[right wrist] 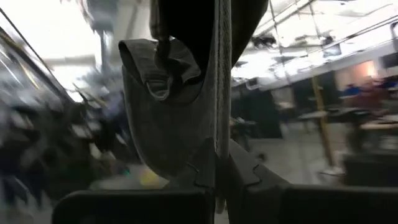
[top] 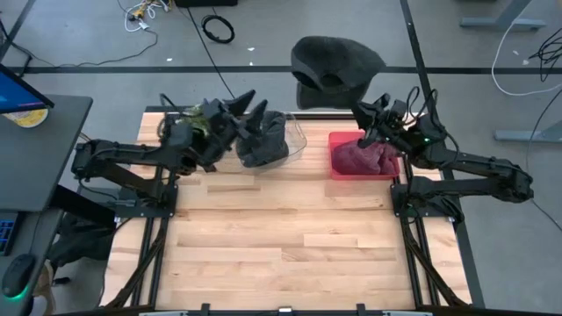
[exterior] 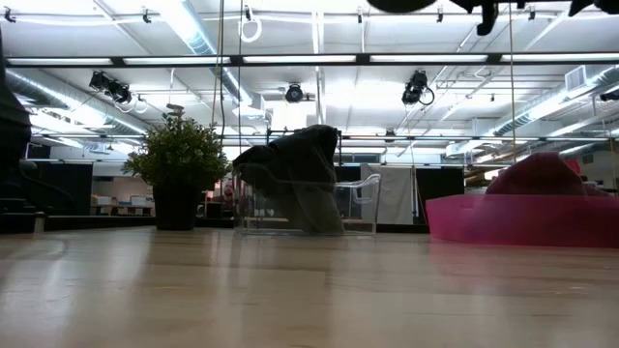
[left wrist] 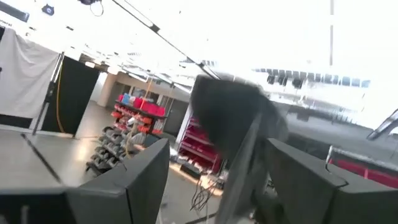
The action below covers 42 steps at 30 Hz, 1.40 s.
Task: Pick & Place hat
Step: Put the black cap into the transparent bin
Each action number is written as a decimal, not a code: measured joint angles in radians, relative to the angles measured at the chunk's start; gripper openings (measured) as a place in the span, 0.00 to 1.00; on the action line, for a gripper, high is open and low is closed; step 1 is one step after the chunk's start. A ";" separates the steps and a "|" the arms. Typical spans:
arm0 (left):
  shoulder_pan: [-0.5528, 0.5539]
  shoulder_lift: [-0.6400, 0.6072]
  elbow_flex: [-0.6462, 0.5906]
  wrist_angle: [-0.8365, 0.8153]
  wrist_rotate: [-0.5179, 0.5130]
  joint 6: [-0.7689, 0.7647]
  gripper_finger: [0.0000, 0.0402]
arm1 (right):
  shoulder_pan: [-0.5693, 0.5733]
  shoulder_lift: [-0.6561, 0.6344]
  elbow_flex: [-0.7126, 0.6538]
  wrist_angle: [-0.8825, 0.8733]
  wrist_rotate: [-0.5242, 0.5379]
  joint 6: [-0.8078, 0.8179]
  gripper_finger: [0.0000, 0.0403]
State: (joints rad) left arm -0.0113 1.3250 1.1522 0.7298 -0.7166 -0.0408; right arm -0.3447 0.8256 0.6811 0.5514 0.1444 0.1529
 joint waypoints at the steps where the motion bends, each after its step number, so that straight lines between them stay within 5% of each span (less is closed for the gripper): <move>1: 0.000 -0.015 0.000 -0.002 0.003 0.007 0.66 | 0.000 -0.011 0.000 -0.037 0.006 -0.026 0.01; 8: 0.020 -0.095 0.019 -0.141 0.003 0.154 0.64 | 0.017 -0.023 0.000 -0.273 -0.027 -0.077 0.01; 17: 0.062 -0.063 0.387 -1.044 0.024 0.054 0.67 | 0.094 0.015 0.000 -0.354 -0.059 -0.149 0.01; 21: 0.090 0.002 0.586 -1.304 0.096 -0.005 0.67 | 0.111 0.032 0.000 -0.354 -0.058 -0.171 0.01; 30: 0.179 0.180 0.858 -1.572 0.345 0.000 0.67 | 0.149 0.078 0.000 -0.356 -0.082 -0.175 0.01; 42: 0.200 0.319 0.871 -1.624 0.531 -0.019 0.67 | 0.168 0.090 0.000 -0.351 -0.082 -0.172 0.01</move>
State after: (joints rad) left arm 0.1883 1.6442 2.0232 -0.8940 -0.1856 -0.0601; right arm -0.1764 0.9154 0.6811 0.2008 0.0624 -0.0189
